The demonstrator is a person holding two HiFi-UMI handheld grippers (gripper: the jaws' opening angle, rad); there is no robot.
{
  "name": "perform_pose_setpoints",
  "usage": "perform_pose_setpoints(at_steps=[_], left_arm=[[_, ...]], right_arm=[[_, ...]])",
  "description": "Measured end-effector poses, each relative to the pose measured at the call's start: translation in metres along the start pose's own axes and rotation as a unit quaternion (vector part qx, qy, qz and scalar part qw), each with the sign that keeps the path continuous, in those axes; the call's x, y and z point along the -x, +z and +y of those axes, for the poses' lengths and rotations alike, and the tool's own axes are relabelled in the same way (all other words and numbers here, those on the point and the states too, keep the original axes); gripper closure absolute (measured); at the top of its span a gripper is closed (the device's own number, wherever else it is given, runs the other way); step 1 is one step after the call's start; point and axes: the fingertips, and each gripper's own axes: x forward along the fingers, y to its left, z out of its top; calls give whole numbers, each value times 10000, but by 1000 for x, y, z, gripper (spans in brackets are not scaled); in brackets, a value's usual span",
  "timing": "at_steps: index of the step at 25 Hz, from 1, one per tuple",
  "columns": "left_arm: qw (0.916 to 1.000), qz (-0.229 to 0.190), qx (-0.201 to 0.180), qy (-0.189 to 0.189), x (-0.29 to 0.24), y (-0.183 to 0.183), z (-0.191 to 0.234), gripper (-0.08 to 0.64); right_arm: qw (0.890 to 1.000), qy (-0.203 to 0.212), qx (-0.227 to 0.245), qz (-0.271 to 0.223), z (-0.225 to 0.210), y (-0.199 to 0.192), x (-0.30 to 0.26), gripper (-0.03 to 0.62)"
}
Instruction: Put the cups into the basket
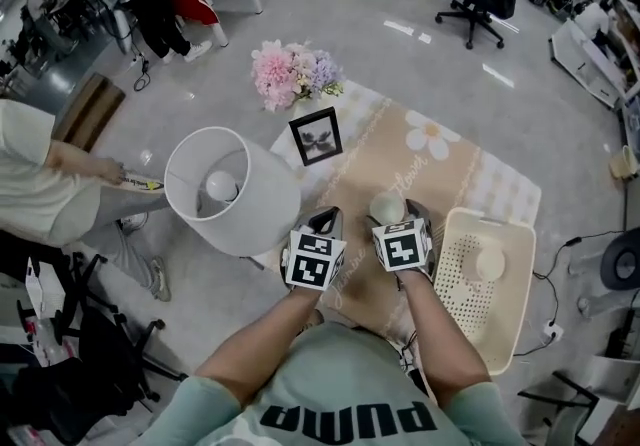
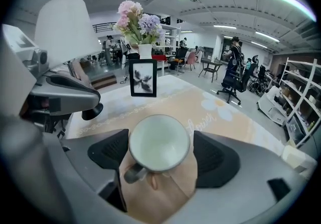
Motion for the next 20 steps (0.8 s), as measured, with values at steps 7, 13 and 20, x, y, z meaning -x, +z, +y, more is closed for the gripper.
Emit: perform_pose_setpoints(at_steps=[7,13,20], left_arm=[[10000,51,15,-52,-3,-7,-2,555],[9999,85,59,-61,-6,-9,1,555],[9999,75,88,-92,-8,-13,-1,555]], right_arm=[[9998,8,29,184,1,-7,-13,206],[9997,-3,60,239,3,-3,-18,199],[9999,37,35,98,2,-1,-24,199]])
